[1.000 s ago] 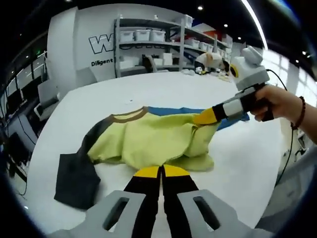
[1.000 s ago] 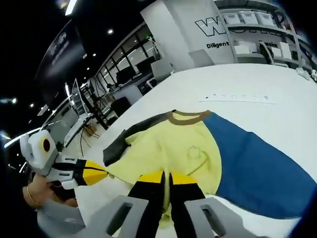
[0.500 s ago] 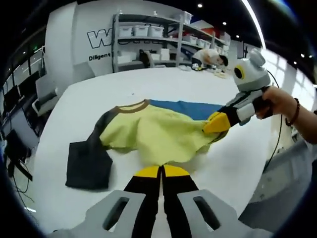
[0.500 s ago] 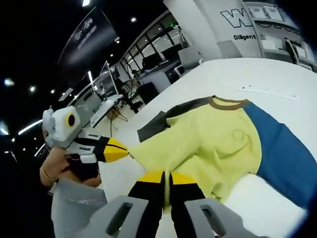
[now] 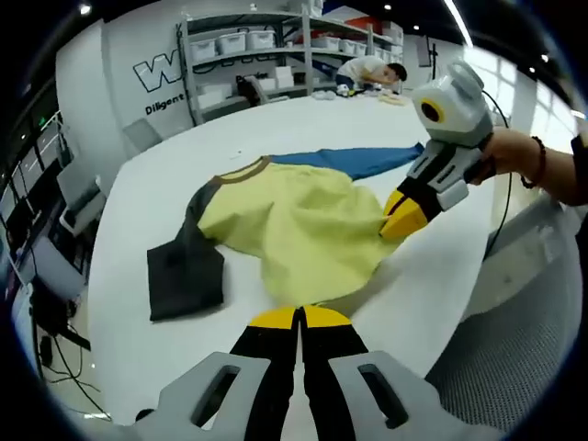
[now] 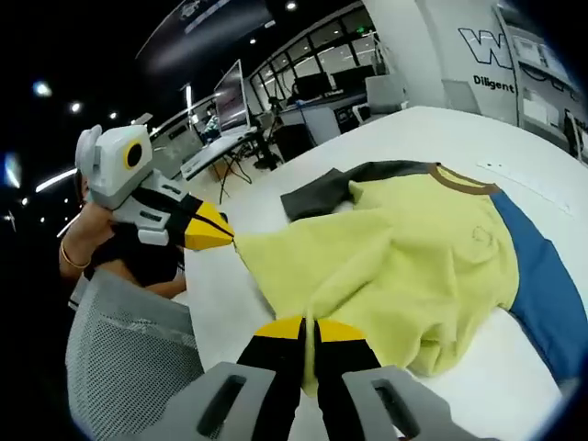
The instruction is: Fold the garment on the visible template until the final outline fits inside the template.
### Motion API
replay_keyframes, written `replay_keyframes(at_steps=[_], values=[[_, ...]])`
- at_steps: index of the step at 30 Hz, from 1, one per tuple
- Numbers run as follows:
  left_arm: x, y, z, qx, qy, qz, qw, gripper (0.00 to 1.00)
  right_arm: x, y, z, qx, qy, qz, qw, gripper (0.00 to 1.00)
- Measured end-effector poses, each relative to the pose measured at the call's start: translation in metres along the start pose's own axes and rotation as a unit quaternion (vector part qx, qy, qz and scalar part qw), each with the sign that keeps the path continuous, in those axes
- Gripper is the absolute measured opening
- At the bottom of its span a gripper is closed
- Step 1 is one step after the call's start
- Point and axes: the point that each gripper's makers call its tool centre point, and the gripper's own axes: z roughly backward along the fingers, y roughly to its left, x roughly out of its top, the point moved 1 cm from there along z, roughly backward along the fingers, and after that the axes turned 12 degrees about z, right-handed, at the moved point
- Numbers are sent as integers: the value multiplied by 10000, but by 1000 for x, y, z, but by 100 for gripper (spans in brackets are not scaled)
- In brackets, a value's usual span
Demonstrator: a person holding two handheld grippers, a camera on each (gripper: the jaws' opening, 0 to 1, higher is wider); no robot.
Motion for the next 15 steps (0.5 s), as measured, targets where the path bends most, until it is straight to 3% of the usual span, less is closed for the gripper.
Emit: replay_keyframes(at_steps=[5, 9, 11, 15], values=[[-13, 1, 7, -47, 42, 198, 9998, 0, -7, 11, -5, 44, 204, 252, 9995, 0], [-26, 5, 14, 37, 205, 129, 9997, 0, -13, 19, -10, 55, 345, 402, 9986, 0], [-29, 5, 16, 41, 231, 122, 9996, 0, -23, 23, -14, 11, 626, 662, 9958, 0], [-39, 5, 21, 59, 337, 128, 9993, 0, -30, 27, -20, -46, 791, 891, 9929, 0]])
